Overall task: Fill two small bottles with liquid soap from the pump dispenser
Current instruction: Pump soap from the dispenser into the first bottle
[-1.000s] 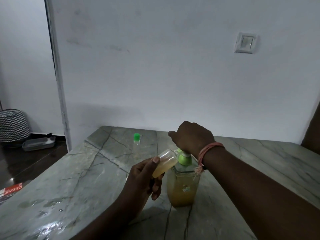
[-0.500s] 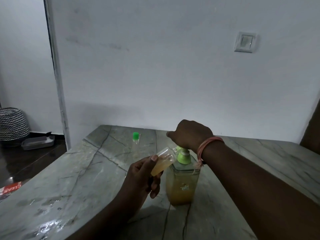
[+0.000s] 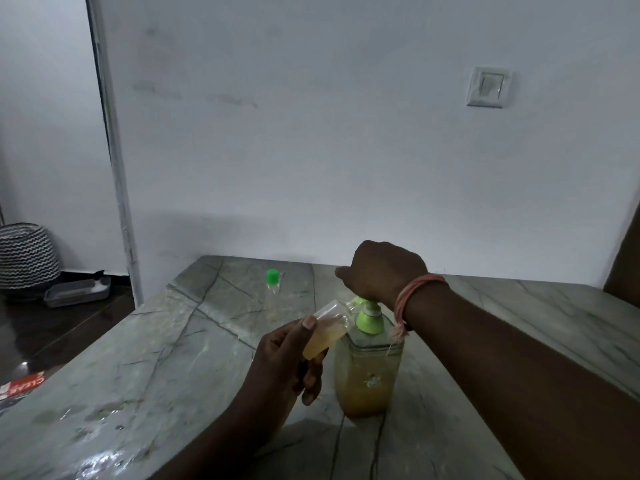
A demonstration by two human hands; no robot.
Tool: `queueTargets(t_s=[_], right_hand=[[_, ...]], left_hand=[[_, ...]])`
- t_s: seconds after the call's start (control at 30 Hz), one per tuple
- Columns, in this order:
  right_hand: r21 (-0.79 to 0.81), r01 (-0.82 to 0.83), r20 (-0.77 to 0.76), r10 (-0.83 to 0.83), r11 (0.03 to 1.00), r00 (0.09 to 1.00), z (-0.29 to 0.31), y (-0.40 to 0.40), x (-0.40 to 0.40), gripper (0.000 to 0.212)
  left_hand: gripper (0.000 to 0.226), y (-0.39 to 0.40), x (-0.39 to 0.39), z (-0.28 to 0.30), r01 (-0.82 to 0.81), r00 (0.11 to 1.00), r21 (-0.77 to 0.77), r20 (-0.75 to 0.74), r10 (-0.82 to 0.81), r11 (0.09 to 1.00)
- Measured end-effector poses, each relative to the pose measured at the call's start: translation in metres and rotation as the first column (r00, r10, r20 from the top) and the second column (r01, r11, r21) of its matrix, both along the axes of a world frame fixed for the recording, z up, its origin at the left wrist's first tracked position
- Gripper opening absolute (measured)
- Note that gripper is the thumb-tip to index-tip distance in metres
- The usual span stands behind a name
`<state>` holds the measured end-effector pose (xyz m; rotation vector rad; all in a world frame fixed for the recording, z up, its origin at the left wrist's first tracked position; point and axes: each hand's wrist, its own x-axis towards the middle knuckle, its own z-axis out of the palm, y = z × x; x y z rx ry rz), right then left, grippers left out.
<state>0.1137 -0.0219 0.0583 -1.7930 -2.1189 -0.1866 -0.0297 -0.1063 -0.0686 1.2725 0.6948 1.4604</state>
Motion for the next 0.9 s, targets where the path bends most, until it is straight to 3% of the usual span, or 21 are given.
queueTargets(t_s=[0.13,0.4,0.53,0.67,0.83,0.9], right_hand=[[0.001,0.040,-0.112,-0.040,0.999,0.993,-0.008,-0.001,0.003,0.037],[0.021,0.018,0.003,-0.018,1.000,1.000,0.000,-0.001,0.001,0.034],[0.029,0.036,-0.109,-0.032,0.999,0.994,-0.008,0.000,0.001,0.036],[0.017,0.046,-0.086,-0.044,0.999,0.995,-0.008,-0.001,0.002,0.033],[0.026,0.002,0.008,-0.002,1.000,1.000,0.000,0.000,-0.001,0.035],[0.039,0.005,-0.044,-0.004,0.999,0.999,-0.002,0.002,0.001,0.036]], left_hand=[[0.061,0.003,0.000,-0.002,-0.014,1.000,-0.002,-0.007,0.014,1.000],[0.043,0.000,0.001,-0.001,0.005,1.000,0.001,-0.015,-0.005,1.000],[0.054,0.002,0.000,-0.001,0.002,1.000,0.003,-0.010,-0.002,1.000],[0.060,0.004,0.000,-0.002,-0.010,1.000,-0.006,-0.025,0.010,1.000],[0.036,0.001,0.002,0.000,0.001,1.000,0.009,-0.012,-0.001,1.000],[0.038,0.002,0.002,0.001,0.010,1.000,0.017,-0.017,-0.010,1.000]])
